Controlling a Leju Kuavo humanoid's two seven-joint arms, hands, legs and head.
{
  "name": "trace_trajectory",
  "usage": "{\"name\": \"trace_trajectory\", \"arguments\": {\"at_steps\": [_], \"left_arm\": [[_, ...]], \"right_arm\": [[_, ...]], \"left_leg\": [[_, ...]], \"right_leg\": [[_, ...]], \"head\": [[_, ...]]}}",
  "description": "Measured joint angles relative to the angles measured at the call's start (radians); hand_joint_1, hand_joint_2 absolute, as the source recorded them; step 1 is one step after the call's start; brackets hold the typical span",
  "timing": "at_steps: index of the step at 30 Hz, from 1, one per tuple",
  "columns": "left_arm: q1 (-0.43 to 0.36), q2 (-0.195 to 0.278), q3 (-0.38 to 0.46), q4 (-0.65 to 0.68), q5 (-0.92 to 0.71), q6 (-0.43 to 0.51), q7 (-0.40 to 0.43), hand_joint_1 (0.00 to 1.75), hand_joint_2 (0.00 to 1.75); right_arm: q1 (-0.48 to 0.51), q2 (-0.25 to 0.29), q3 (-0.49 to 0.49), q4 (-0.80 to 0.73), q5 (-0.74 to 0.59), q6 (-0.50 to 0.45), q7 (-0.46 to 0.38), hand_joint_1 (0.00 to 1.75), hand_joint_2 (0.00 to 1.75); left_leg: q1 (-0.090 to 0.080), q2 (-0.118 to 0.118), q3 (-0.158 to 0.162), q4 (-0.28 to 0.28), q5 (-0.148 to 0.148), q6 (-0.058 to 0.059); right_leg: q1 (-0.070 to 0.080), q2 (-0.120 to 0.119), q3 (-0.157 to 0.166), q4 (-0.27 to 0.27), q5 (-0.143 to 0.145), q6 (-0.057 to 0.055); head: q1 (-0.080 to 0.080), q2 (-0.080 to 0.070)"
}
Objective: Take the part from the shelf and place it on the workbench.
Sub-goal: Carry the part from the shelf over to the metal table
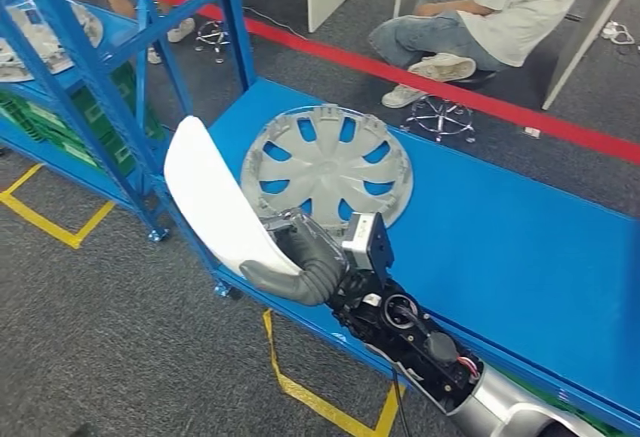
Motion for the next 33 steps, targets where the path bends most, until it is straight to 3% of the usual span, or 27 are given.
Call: {"name": "trace_trajectory", "arguments": {"at_steps": [1,3,5,6,7,8,9,10,12,14,16,18,20,22,23,24,27,29,31,33], "left_arm": [[0.002,0.000,0.000,0.000,0.002,0.001,0.001,0.00,1.75],[0.003,0.001,0.000,0.000,0.006,0.003,0.002,0.00,1.75],[0.002,0.001,0.000,0.000,0.007,0.006,0.002,0.00,1.75],[0.002,0.001,0.000,0.000,0.008,0.007,0.002,0.00,1.75],[0.002,0.001,0.000,0.000,0.009,0.007,0.002,0.00,1.75],[0.003,0.001,0.000,0.000,0.009,0.007,0.002,0.00,1.75],[0.003,0.001,0.000,0.000,0.010,0.008,0.002,0.00,1.75],[0.003,0.000,0.000,0.000,0.011,0.008,0.002,0.00,1.75],[0.001,-0.003,0.000,0.000,0.011,0.008,0.002,0.00,1.75],[0.001,-0.005,0.000,0.000,0.012,0.009,0.002,0.00,1.75],[0.005,-0.005,0.000,0.000,0.012,0.010,0.002,0.00,1.75],[0.007,-0.005,0.000,0.000,0.013,0.010,0.002,0.00,1.75],[0.001,-0.005,0.000,0.000,0.014,0.011,0.003,0.00,1.75],[-0.001,-0.005,0.000,0.000,0.014,0.011,0.003,0.00,1.75],[0.000,-0.005,0.000,0.000,0.014,0.011,0.003,0.00,1.75],[0.002,-0.005,0.000,0.000,0.013,0.010,0.003,0.00,1.75],[0.003,-0.003,0.000,0.001,0.010,0.010,0.005,0.00,1.75],[0.002,-0.003,0.000,0.001,0.009,0.010,0.009,0.00,1.75],[0.004,-0.004,0.000,0.001,0.009,0.011,0.012,0.00,1.75],[0.005,-0.003,0.000,0.001,0.009,0.014,0.013,0.00,1.75]], "right_arm": [[-0.001,0.002,0.001,0.000,0.000,0.000,0.000,1.75,1.75],[-0.003,0.004,0.004,0.000,-0.001,0.000,0.002,1.75,1.75],[-0.004,0.004,0.006,0.001,-0.002,0.000,0.002,1.75,1.75],[-0.003,0.004,0.007,0.002,-0.002,0.000,0.002,1.75,1.75],[-0.002,0.004,0.007,0.004,-0.003,0.001,0.003,1.75,1.75],[-0.001,0.004,0.008,0.006,-0.003,0.002,0.003,1.75,1.75],[-0.001,0.004,0.008,0.008,-0.003,0.004,0.003,1.75,1.75],[-0.002,0.005,0.009,0.009,-0.003,0.006,0.003,1.75,1.75],[-0.005,0.005,0.009,0.010,-0.004,0.010,0.002,1.75,1.75],[-0.008,0.006,0.010,0.012,-0.004,0.014,0.002,1.75,1.75],[-0.010,0.010,0.011,0.014,-0.005,0.016,0.001,1.75,1.75],[-0.013,0.015,0.013,0.015,-0.007,0.017,0.001,1.75,1.75],[-0.017,0.019,0.014,0.017,-0.009,0.018,0.000,1.75,1.75],[-0.018,0.019,0.015,0.021,-0.010,0.018,0.000,1.75,1.75],[-0.018,0.019,0.017,0.024,-0.010,0.018,0.000,1.75,1.75],[-0.018,0.019,0.018,0.025,-0.010,0.018,0.000,1.75,1.75],[-0.019,0.019,0.023,0.027,-0.011,0.015,0.000,1.75,1.75],[-0.019,0.020,0.023,0.027,-0.012,0.013,-0.001,1.75,1.75],[-0.019,0.020,0.024,0.027,-0.013,0.012,-0.002,1.75,1.75],[-0.019,0.021,0.025,0.027,-0.013,0.012,-0.003,1.75,1.75]], "left_leg": [[0.000,-0.010,0.002,0.000,-0.001,0.007],[0.002,-0.027,0.009,-0.002,-0.002,0.020],[0.001,-0.045,0.013,-0.002,-0.004,0.030],[-0.002,-0.056,0.014,-0.002,-0.005,0.033],[-0.005,-0.069,0.015,-0.002,-0.006,0.034],[-0.008,-0.082,0.017,-0.002,-0.006,0.035],[-0.010,-0.097,0.019,-0.002,-0.007,0.035],[-0.011,-0.111,0.023,-0.002,-0.008,0.035],[-0.009,-0.137,0.025,-0.001,-0.008,0.033],[-0.002,-0.160,0.016,-0.002,-0.005,0.024],[0.002,-0.178,0.009,-0.004,0.000,0.012],[-0.002,-0.141,-0.007,0.027,-0.021,0.003],[-0.005,-0.079,-0.065,0.139,-0.080,-0.005],[0.001,-0.056,-0.133,0.267,-0.128,-0.016],[0.006,-0.051,-0.146,0.289,-0.127,-0.021],[0.011,-0.045,-0.136,0.268,-0.108,-0.026],[0.018,0.002,-0.026,0.061,-0.019,-0.035],[0.013,0.018,0.007,0.000,-0.004,-0.023],[0.008,-0.002,0.007,0.003,-0.006,-0.003],[0.009,-0.020,0.010,0.002,-0.007,0.012]], "right_leg": [[-0.003,-0.002,0.002,0.002,-0.005,0.005],[-0.008,0.028,-0.014,0.051,-0.040,0.013],[-0.010,0.077,-0.076,0.191,-0.107,0.014],[-0.009,0.089,-0.115,0.268,-0.135,0.013],[-0.008,0.095,-0.145,0.320,-0.147,0.011],[-0.006,0.098,-0.157,0.332,-0.136,0.006],[-0.004,0.103,-0.149,0.299,-0.104,0.000],[-0.001,0.113,-0.123,0.230,-0.057,-0.008],[0.002,0.165,-0.062,0.083,0.015,-0.023],[0.004,0.197,-0.034,0.021,0.031,-0.029],[0.003,0.179,-0.026,0.005,0.033,-0.031],[-0.002,0.151,-0.015,-0.015,0.042,-0.036],[-0.002,0.119,-0.010,-0.027,0.047,-0.040],[-0.001,0.088,-0.011,-0.027,0.045,-0.041],[-0.001,0.073,-0.012,-0.027,0.044,-0.040],[-0.002,0.060,-0.012,-0.026,0.042,-0.038],[-0.003,0.028,-0.011,-0.013,0.028,-0.021],[0.001,0.011,-0.009,-0.005,0.016,-0.007],[0.001,-0.002,-0.003,-0.003,0.009,0.004],[-0.006,0.021,-0.011,0.029,-0.018,0.013]], "head": [[0.004,0.000],[0.011,0.000],[0.024,0.000],[0.030,0.000],[0.034,0.000],[0.038,0.000],[0.040,0.000],[0.041,0.000],[0.042,0.000],[0.044,0.000],[0.049,0.000],[0.045,0.000],[0.032,0.000],[0.022,0.000],[0.018,0.000],[0.015,0.000],[0.003,0.000],[0.002,0.000],[0.009,0.000],[0.017,0.000]]}}
